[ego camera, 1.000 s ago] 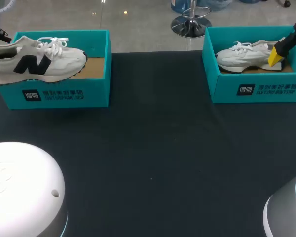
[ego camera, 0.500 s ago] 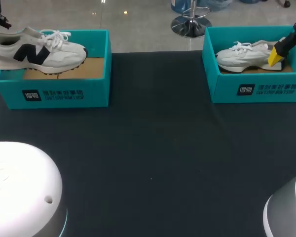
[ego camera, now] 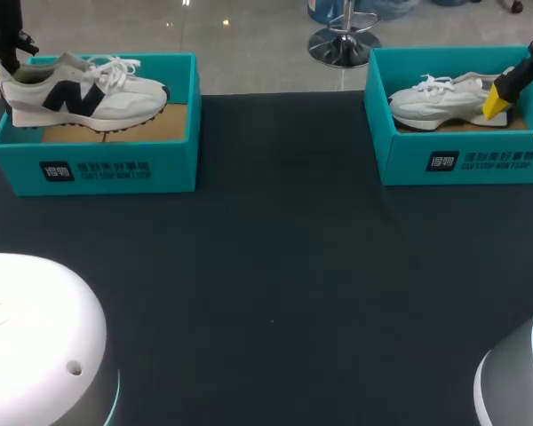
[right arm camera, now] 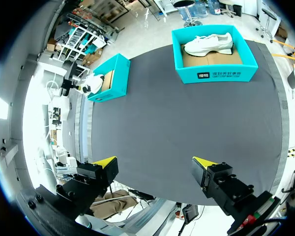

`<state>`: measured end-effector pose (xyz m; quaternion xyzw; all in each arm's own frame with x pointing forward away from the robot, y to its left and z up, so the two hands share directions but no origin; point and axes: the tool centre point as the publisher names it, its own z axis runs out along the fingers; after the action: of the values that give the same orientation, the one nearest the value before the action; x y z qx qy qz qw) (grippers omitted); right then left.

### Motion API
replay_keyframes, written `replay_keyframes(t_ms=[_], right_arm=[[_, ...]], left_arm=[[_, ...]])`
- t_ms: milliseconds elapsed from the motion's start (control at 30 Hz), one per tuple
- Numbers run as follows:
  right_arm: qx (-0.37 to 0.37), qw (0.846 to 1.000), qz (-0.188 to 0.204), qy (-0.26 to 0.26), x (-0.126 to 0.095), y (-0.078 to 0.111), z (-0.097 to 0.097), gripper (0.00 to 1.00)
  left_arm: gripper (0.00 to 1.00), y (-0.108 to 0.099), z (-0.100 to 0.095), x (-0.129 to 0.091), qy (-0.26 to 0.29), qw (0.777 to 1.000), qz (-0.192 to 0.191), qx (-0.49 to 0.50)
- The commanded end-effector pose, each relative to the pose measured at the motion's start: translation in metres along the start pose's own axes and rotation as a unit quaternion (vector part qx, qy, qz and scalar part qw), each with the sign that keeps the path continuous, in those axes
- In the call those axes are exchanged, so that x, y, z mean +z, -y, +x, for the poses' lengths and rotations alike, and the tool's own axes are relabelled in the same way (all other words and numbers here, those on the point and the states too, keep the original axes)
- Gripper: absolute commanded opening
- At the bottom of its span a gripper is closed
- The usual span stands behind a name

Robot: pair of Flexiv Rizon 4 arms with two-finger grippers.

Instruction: Take the shoe out of the shoebox, open the shoe tongue, remove and reinsert the insole, then place the shoe into the shoebox

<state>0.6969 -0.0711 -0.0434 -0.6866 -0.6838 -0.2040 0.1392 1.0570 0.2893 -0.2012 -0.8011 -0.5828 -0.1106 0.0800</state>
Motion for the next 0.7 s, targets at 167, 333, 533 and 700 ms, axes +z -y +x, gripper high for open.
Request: replay_keyframes(t_ms=[167,333,533,700], right_arm=[[0.0,1.0,0.003,0.001,0.0,-0.003,0.001,1.0],[0.0,1.0,0.003,0.001,0.0,-0.003,0.001,1.0],[0.0,1.0,0.003,0.001,0.0,-0.003,0.001,1.0],[0.0,1.0,0.003,0.001,0.0,-0.003,0.001,1.0]], left_arm=[[0.0,-0.015,-0.005,0.022,0.007,1.0,0.014,-0.008],[0.0,-0.023,-0.011,0.041,-0.003,0.999,0.032,-0.015],[0.0,-0.029,-0.015,0.066,0.0,0.999,0.044,-0.005],[0.0,-0.031,-0.02,0.089,-0.008,0.998,0.042,0.036]])
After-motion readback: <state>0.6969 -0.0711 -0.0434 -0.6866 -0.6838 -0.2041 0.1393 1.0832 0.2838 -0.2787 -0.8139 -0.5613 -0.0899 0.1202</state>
